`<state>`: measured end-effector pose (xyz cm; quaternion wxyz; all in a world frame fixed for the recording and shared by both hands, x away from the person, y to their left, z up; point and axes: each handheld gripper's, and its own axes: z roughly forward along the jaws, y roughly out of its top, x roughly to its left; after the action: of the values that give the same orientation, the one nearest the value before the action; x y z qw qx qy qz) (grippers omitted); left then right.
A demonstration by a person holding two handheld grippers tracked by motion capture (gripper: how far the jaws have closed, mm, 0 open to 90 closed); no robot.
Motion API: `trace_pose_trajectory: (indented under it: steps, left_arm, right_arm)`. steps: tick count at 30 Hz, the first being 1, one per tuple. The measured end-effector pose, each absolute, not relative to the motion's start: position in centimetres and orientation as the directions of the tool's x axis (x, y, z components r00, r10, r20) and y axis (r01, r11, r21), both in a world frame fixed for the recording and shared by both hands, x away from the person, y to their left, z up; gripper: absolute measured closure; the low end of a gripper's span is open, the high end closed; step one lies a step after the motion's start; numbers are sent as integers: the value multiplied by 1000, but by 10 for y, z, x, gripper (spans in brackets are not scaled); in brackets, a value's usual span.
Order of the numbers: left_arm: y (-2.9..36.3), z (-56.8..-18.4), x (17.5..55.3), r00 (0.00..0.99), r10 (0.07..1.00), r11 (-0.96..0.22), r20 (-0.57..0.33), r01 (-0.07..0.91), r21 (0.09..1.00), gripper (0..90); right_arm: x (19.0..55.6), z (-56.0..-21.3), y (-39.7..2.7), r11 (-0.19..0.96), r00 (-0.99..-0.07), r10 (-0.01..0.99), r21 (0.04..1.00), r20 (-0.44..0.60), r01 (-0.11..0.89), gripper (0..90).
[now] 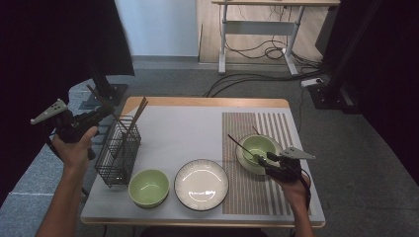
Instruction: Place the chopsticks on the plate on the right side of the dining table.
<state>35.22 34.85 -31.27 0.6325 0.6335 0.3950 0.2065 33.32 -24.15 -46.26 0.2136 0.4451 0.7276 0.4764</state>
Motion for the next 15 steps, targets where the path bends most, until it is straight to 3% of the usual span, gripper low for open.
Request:
trace_pose_trajectory:
  steps: [15]
  left_arm:
    - [333, -322, 360, 617, 747, 93, -246, 270, 958, 849]
  right_arm:
    - [332, -461, -243, 144, -509, 853, 886, 114, 440, 537]
